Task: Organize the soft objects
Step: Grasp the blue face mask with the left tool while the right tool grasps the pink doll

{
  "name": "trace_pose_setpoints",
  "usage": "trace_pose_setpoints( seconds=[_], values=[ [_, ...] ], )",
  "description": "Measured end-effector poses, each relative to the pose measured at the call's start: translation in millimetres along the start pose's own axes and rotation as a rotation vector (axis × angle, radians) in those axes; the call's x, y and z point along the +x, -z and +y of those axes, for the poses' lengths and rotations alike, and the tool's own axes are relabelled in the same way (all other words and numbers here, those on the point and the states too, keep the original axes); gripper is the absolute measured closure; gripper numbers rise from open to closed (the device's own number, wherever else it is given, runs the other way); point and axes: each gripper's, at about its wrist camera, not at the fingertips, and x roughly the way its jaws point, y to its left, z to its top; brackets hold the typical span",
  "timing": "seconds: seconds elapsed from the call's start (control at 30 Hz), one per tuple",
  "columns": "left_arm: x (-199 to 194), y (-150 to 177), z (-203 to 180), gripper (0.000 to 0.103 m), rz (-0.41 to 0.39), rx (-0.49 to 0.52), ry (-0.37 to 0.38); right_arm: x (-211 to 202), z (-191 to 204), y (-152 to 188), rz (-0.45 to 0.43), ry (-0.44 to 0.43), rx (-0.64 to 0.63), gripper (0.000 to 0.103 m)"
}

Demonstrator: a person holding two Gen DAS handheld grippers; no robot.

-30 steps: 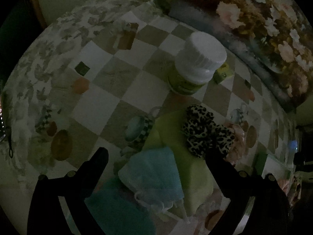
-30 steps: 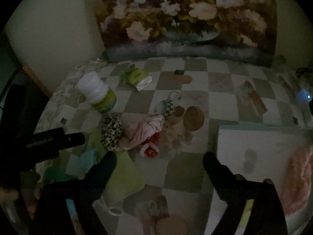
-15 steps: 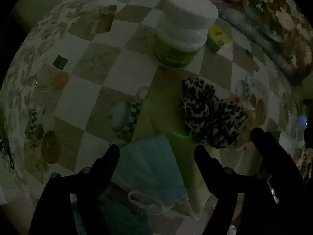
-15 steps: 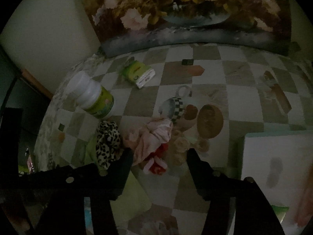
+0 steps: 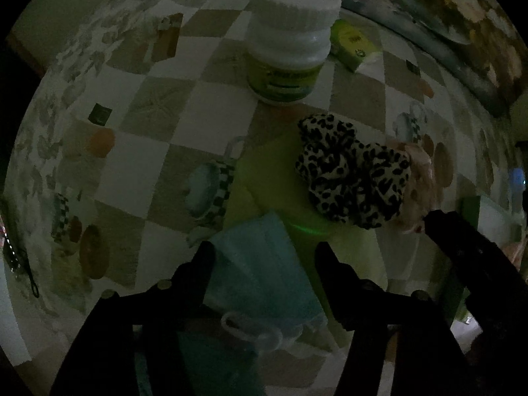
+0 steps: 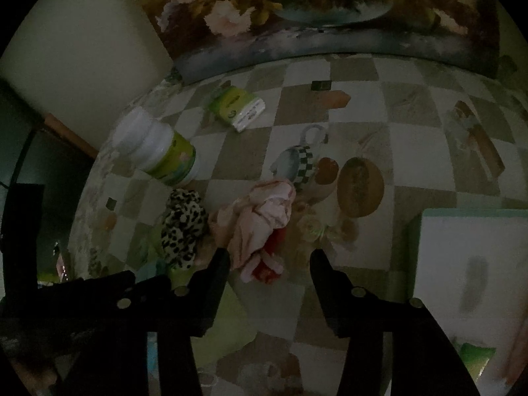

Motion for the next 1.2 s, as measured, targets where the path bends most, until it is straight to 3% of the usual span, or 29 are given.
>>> trace_pose_setpoints(
  seconds=[0.1,0.47,0.8,0.87,0.97,1.2],
  values=[
    [1.4,0.5,-2.9,0.054,0.011,0.010,-0.010,-5.2,-0.2,0.9,0.005,0.002,-0.007,0.049],
    [14.8,5.7,-4.1,0.066,0.014,0.024,-0.040,17.1,9.6,6.7,0.060,0.044,-0.071,0.049],
    [21.1,-0.5,-7.8,0.077,0.014,0.035,-0.046,29.4,19.4,9.5,0.033,0.063,-0.109,0.049],
    [21.5,-0.6,-8.6,0.079,0.014,0.037,-0.044,31.4,20.7,10.8,0.033,0.066,-0.120,0.060],
    [19.4,0.3,-6.4,0.083,0.013,0.040,-0.043,31.5,20.5,10.0,0.027,0.061,-0.111,0.067],
    [9.0,0.4,0.2,0.090,-0.013,0.019,-0.036,27.0,18.2,12.6,0.025,0.065,-0.109,0.070]
  ],
)
